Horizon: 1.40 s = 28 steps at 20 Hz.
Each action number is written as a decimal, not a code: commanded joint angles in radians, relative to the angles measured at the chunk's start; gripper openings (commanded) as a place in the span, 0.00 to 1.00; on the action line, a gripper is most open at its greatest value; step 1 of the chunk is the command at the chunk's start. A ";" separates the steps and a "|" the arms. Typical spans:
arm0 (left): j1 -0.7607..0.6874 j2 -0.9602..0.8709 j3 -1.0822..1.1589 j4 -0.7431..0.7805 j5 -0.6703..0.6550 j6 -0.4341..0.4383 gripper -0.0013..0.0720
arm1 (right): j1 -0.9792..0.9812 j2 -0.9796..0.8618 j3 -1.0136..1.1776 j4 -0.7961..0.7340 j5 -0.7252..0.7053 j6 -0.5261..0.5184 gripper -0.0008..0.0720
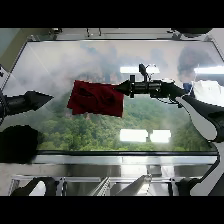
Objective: Fold the shirts.
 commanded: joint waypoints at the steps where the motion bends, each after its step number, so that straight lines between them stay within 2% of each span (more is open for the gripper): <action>1: 0.001 0.001 -0.001 0.000 0.011 0.002 0.02 | 0.013 0.004 0.001 0.010 -0.003 -0.024 0.03; 2: 0.001 0.001 -0.001 0.000 0.013 0.002 0.02 | 0.013 0.029 0.001 -0.087 -0.042 0.008 0.03; 5: 0.001 0.001 -0.001 0.002 0.011 0.002 0.02 | 0.010 0.197 0.001 -0.650 -0.250 0.267 0.03; 7: 0.001 0.001 -0.001 0.002 0.012 0.002 0.02 | 0.007 0.304 0.001 -0.999 -0.301 0.440 0.03; 8: 0.001 0.001 -0.001 0.001 0.012 0.002 0.02 | 0.008 0.322 0.001 -1.072 -0.300 0.475 0.04; 9: 0.001 0.001 -0.001 0.001 0.013 0.002 0.02 | 0.009 0.315 -0.001 -1.068 -0.292 0.479 0.26; 10: 0.001 0.001 -0.001 0.001 0.015 0.003 0.02 | 0.010 0.291 -0.003 -1.046 -0.282 0.488 0.65; 11: 0.001 0.001 -0.001 0.001 0.020 0.004 0.02 | 0.011 0.263 -0.003 -1.017 -0.279 0.494 0.73; 14: 0.001 0.001 -0.001 0.001 0.017 0.010 0.02 | 0.011 0.164 -0.002 -0.920 -0.294 0.492 0.73; 18: 0.001 0.001 -0.001 0.001 0.018 0.017 0.02 | 0.047 0.103 -0.002 -0.910 -0.311 0.488 0.73; 23: 0.001 0.001 -0.001 0.000 0.021 0.017 0.02 | 0.124 0.086 0.001 -0.910 -0.446 0.489 0.70; 26: 0.001 0.001 -0.001 0.001 0.020 0.021 0.02 | 0.132 0.047 0.009 -0.858 -0.459 0.480 0.70; 27: 0.001 0.001 -0.001 0.001 0.020 0.027 0.02 | 0.133 0.035 0.014 -0.818 -0.463 0.445 0.68; 28: 0.001 0.001 -0.001 0.001 0.021 0.028 0.02 | 0.134 0.025 0.019 -0.759 -0.475 0.402 0.61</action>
